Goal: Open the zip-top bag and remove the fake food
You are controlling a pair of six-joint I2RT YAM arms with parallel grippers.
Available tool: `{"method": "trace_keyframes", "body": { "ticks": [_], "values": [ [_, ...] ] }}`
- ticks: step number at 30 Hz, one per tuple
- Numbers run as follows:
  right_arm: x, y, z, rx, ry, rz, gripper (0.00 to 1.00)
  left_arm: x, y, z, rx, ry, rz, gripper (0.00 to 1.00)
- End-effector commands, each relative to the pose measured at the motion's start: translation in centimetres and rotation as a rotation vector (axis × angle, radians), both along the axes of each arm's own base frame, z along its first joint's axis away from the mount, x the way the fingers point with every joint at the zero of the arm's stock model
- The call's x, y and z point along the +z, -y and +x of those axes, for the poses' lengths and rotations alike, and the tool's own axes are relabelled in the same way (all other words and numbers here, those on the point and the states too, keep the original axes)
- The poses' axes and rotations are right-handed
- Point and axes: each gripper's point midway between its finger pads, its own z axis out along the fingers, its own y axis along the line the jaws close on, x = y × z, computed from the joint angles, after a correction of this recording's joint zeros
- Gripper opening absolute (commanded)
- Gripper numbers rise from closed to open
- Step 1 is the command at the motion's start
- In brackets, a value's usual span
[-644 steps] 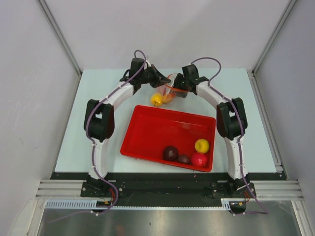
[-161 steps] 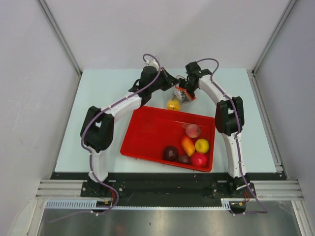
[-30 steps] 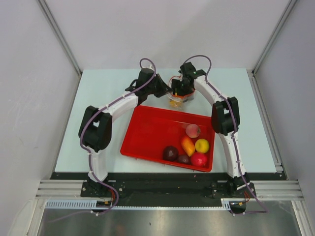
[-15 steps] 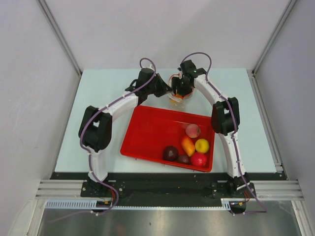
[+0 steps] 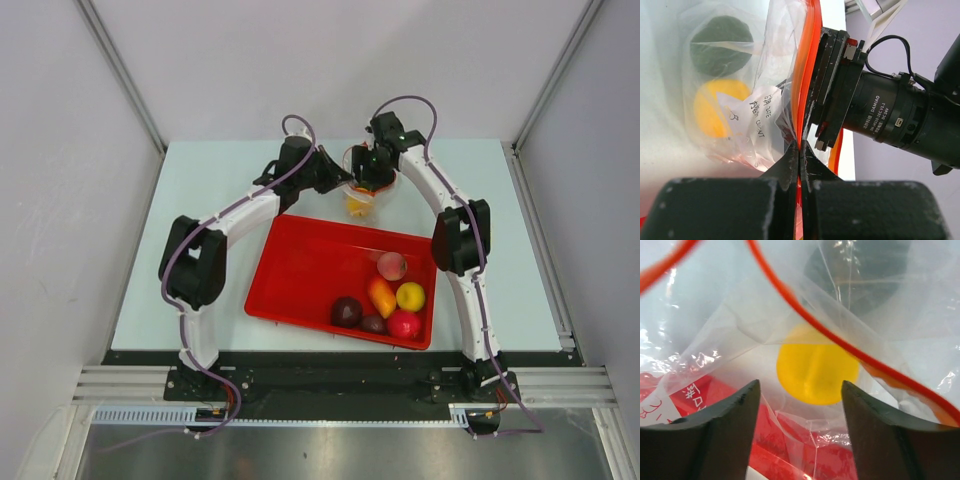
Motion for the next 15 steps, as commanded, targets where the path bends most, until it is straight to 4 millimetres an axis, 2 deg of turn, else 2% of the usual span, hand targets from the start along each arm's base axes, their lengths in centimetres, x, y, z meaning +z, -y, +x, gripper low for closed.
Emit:
{"method": "trace_keyframes", "body": {
  "ticks": [1, 13, 15],
  "values": [
    [2.8, -1.8, 0.6, 0.027, 0.059, 0.066, 0.77, 1.4, 0.0, -0.6, -0.01, 0.014, -0.007, 0.0],
    [-4.1, -2.7, -1.1, 0.062, -0.056, 0.022, 0.86, 1.0, 0.2, -0.5, -0.021, 0.005, -0.01, 0.0],
    [-4.6, -2.8, -1.2, 0.061, -0.066, 0.024, 0.86, 0.9, 0.2, -0.6, -0.023, 0.001, -0.007, 0.0]
  ]
}}
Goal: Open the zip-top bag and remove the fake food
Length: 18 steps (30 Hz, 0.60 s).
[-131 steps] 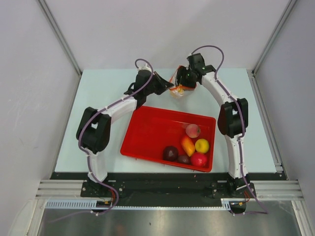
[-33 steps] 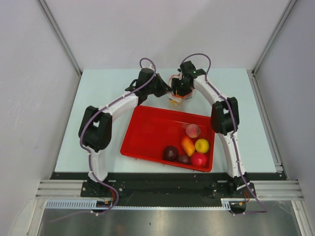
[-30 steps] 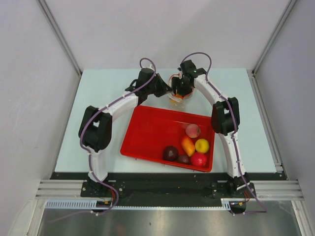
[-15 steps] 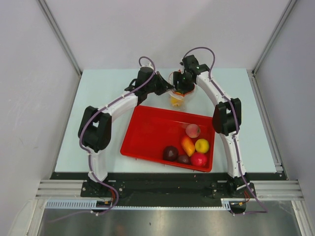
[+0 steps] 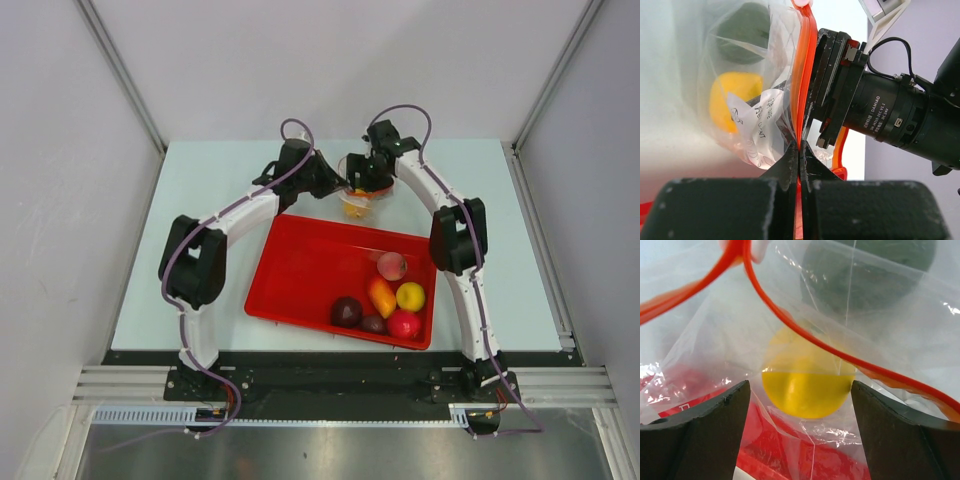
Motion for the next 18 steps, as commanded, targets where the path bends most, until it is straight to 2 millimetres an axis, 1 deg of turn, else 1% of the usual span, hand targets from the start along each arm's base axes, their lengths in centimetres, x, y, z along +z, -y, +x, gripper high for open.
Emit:
{"method": "trace_keyframes", "body": {
  "ticks": [1, 2, 3, 4, 5, 7, 8, 9, 10, 11, 14, 15, 16, 17, 18],
  "values": [
    [-2.2, -2.2, -0.6, 0.042, -0.025, 0.02, 0.86, 2.1, 1.0, -0.2, -0.038, 0.052, -0.043, 0.0],
    [-2.0, -2.2, -0.4, 0.039, -0.016, 0.013, 0.83, 2.1, 0.9, -0.2, -0.038, 0.054, -0.041, 0.0],
    [-1.4, -2.1, -0.2, 0.036, 0.0, 0.013, 0.79, 2.1, 0.8, -0.2, -0.036, 0.053, -0.038, 0.0],
    [-0.9, -2.0, 0.1, 0.034, 0.021, 0.013, 0.74, 2.0, 0.8, -0.2, -0.035, 0.051, -0.036, 0.0],
    [0.4, -2.0, 0.4, 0.031, 0.05, 0.022, 0.66, 2.0, 0.7, -0.1, -0.032, 0.052, -0.034, 0.0],
    [2.1, -1.9, 1.1, 0.019, 0.081, 0.044, 0.57, 1.9, 0.5, 0.0, -0.025, 0.05, -0.03, 0.0],
    [3.4, -1.8, 1.2, 0.015, 0.096, 0.057, 0.47, 2.0, 0.4, 0.1, -0.019, 0.052, -0.03, 0.0],
    [4.3, -1.7, 1.3, 0.007, 0.104, 0.068, 0.4, 2.1, 0.3, 0.2, -0.013, 0.055, -0.03, 0.0],
    [5.5, -1.7, 1.4, 0.005, 0.122, 0.08, 0.29, 2.3, 0.1, 0.3, -0.008, 0.06, -0.03, 0.0],
    [7.2, -1.8, 1.4, 0.004, 0.149, 0.092, 0.25, 2.4, 0.0, 0.5, -0.003, 0.064, -0.031, 0.0],
    [9.6, -1.1, 1.2, -0.02, 0.188, 0.085, 0.17, 2.9, -0.5, 0.8, 0.011, 0.071, -0.035, 0.0],
    [10.8, -0.8, 1.0, -0.03, 0.204, 0.086, 0.15, 3.0, -0.7, 1.0, 0.021, 0.075, -0.035, 0.0],
    [11.1, -0.3, 0.8, -0.041, 0.204, 0.07, 0.11, 3.1, -1.0, 1.1, 0.027, 0.078, -0.034, 0.0],
    [11.3, 0.2, 0.8, -0.05, 0.206, 0.066, 0.11, 3.3, -1.1, 1.1, 0.03, 0.084, -0.034, 0.0],
    [12.0, 0.4, 0.4, -0.05, 0.211, 0.069, 0.11, 3.2, -1.2, 1.2, 0.033, 0.083, -0.033, 0.0]
  ]
}}
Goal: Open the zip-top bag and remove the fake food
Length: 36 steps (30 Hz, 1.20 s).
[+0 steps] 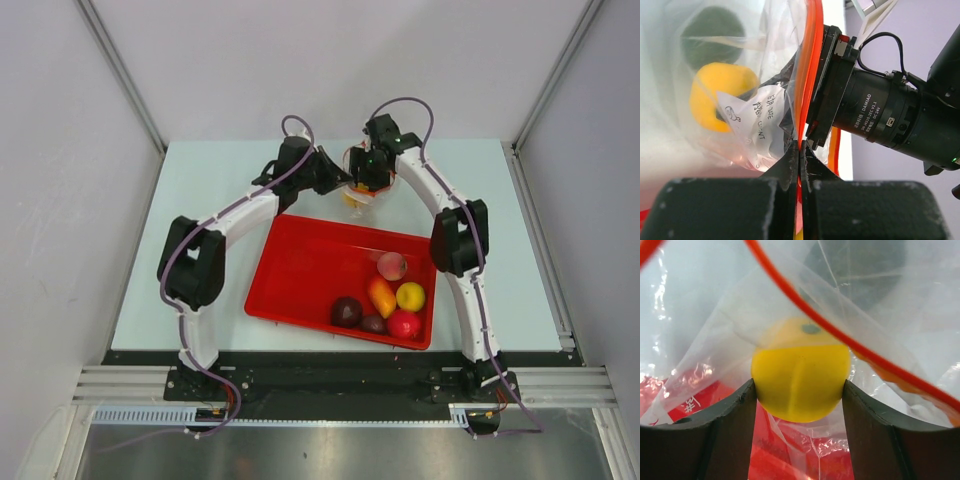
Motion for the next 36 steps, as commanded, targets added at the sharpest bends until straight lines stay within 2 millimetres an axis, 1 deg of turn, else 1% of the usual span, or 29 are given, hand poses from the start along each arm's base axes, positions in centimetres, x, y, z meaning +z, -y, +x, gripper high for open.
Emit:
{"method": "trace_keyframes", "body": {
  "ticks": [1, 2, 3, 6, 7, 8, 9, 10, 11, 12, 13, 14, 15, 17, 18, 19, 20, 21, 22, 24, 25, 28, 29, 31, 32, 33, 34, 35, 36],
  "values": [
    [10.7, 1.0, -0.1, -0.03, 0.178, 0.063, 0.1, 2.3, -1.5, 1.0, 0.047, 0.055, 0.004, 0.0],
    [10.9, 1.1, -0.3, -0.032, 0.182, 0.057, 0.09, 2.3, -1.4, 1.0, 0.045, 0.053, 0.002, 0.0],
    [11.6, 1.2, -0.3, -0.037, 0.197, 0.057, 0.09, 2.3, -1.3, 1.0, 0.044, 0.054, 0.0, 0.0],
    [12.1, 1.4, -0.3, -0.059, 0.212, 0.036, 0.09, 2.2, -0.7, 0.7, 0.03, 0.046, -0.013, 0.0],
    [11.9, 1.9, 0.0, -0.088, 0.219, 0.003, 0.09, 2.2, -0.3, 0.4, 0.018, 0.047, -0.012, 0.0],
    [12.3, 2.1, 0.2, -0.111, 0.224, 0.001, 0.09, 2.2, -0.2, 0.2, 0.014, 0.045, -0.01, 0.0],
    [12.0, 2.8, 0.1, -0.141, 0.211, -0.028, 0.06, 2.2, -0.1, 0.1, 0.01, 0.046, -0.007, 0.0],
    [12.4, 2.9, 0.0, -0.146, 0.215, -0.024, 0.06, 2.1, -0.2, -0.1, 0.007, 0.042, -0.005, 0.0],
    [12.5, 3.0, -0.2, -0.148, 0.212, -0.024, 0.06, 2.0, -0.3, -0.1, 0.01, 0.042, 0.0, 0.0],
    [12.6, 3.7, -0.1, -0.171, 0.219, -0.049, 0.06, 2.3, -0.7, 0.0, 0.015, 0.052, 0.002, 0.0],
    [13.5, 4.0, -0.3, -0.174, 0.235, -0.04, 0.06, 2.3, -1.0, 0.1, 0.022, 0.053, 0.007, 0.0],
    [13.6, 4.3, -0.5, -0.176, 0.231, -0.04, 0.06, 2.3, -1.2, 0.1, 0.025, 0.055, 0.011, 0.0],
    [13.2, 4.8, -0.7, -0.175, 0.219, -0.047, 0.06, 2.3, -1.8, 0.5, 0.035, 0.055, 0.013, 0.0],
    [14.0, 5.4, -1.0, -0.173, 0.237, -0.041, 0.05, 2.6, -2.5, 0.7, 0.05, 0.06, 0.011, 0.0],
    [12.8, 5.9, -1.2, -0.176, 0.212, -0.053, 0.05, 2.8, -3.0, 1.0, 0.061, 0.064, 0.01, 0.0],
    [13.3, 6.3, -1.3, -0.182, 0.226, -0.049, 0.05, 2.8, -3.2, 1.1, 0.064, 0.066, 0.009, 0.0],
    [13.5, 5.6, -1.5, -0.15, 0.224, -0.007, 0.05, 2.8, -3.2, 1.1, 0.063, 0.065, 0.008, 0.0],
    [13.3, 5.5, -1.7, -0.145, 0.216, 0.002, 0.05, 2.8, -3.0, 1.0, 0.057, 0.065, 0.007, 0.0],
    [13.8, 5.4, -1.8, -0.139, 0.222, 0.015, 0.05, 2.5, -2.9, 1.0, 0.053, 0.062, 0.007, 0.0],
    [15.6, 4.5, -2.3, -0.123, 0.232, 0.073, 0.05, 2.0, -2.6, 0.6, 0.043, 0.047, 0.006, 0.0],
    [17.2, 3.9, -2.6, -0.111, 0.258, 0.103, 0.05, 1.8, -2.5, 0.6, 0.044, 0.044, 0.001, 0.0],
    [20.6, 3.3, -3.9, -0.093, 0.291, 0.147, 0.06, 1.5, -2.7, 0.5, 0.048, 0.034, 0.004, 0.0],
    [21.5, 3.5, -5.0, -0.085, 0.287, 0.15, 0.06, 1.4, -2.8, 0.7, 0.05, 0.036, 0.006, 0.0],
    [21.8, 3.4, -6.7, -0.065, 0.263, 0.158, 0.06, 2.0, -2.8, 1.1, 0.053, 0.048, 0.0, 0.0],
    [19.7, 3.4, -7.9, -0.05, 0.203, 0.134, 0.06, 2.0, -2.8, 1.3, 0.054, 0.049, -0.001, 0.0],
    [21.0, 3.6, -9.6, -0.034, 0.229, 0.135, 0.06, 2.4, -2.7, 1.4, 0.053, 0.054, -0.007, 0.0],
    [20.7, 3.8, -10.6, -0.02, 0.231, 0.12, 0.06, 2.5, -2.6, 1.5, 0.051, 0.057, -0.011, 0.0],
    [17.7, 3.6, -11.9, -0.003, 0.178, 0.087, 0.06, 2.7, -2.6, 1.6, 0.053, 0.06, -0.014, 0.0],
    [19.3, 4.0, -13.5, 0.004, 0.217, 0.107, 0.06, 2.9, -2.6, 1.7, 0.053, 0.061, -0.016, 0.0]
  ]
}}
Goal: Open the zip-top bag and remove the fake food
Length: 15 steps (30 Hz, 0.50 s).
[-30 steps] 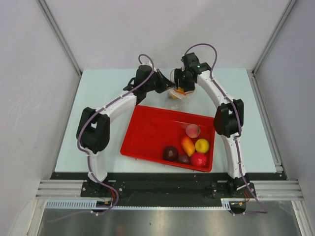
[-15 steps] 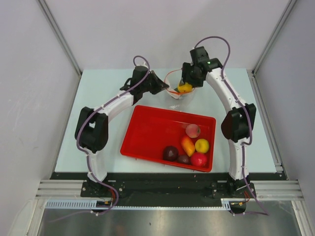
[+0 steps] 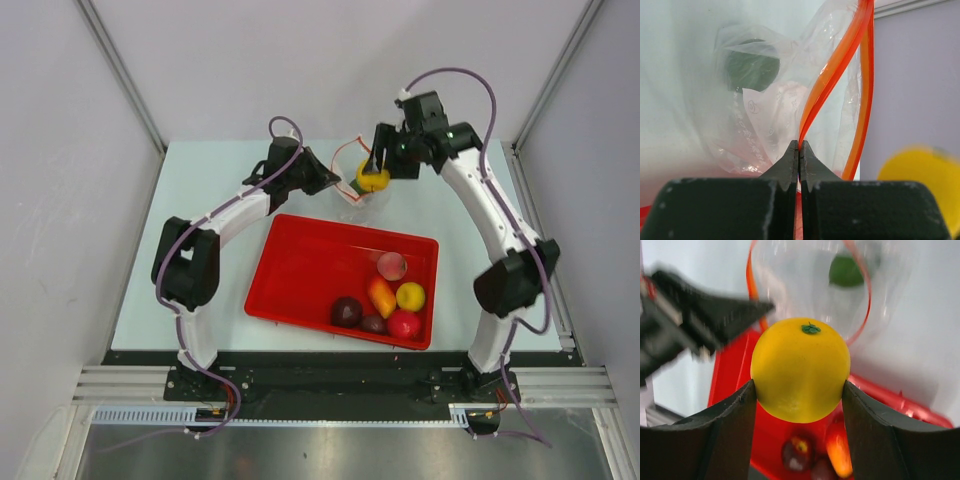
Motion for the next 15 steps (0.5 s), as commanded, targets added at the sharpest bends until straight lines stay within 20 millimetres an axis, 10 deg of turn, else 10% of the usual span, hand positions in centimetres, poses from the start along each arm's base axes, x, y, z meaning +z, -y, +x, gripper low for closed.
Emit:
{"method": "trace_keyframes", "body": {
  "ticks": [1, 9, 15],
  "values": [
    [1.6, 0.1, -6.9, 0.071, 0.029, 0.026, 0.06, 3.2, 0.1, 1.0, 0.001, 0.076, -0.027, 0.0],
    [-8.5, -3.5, -15.6, 0.208, -0.203, -0.026, 0.08, 3.1, -0.1, 0.8, -0.002, 0.072, -0.028, 0.0],
    [-13.5, -6.0, -15.6, 0.228, -0.249, -0.081, 0.15, 2.8, -0.1, 0.3, -0.002, 0.061, -0.029, 0.0]
  ]
}}
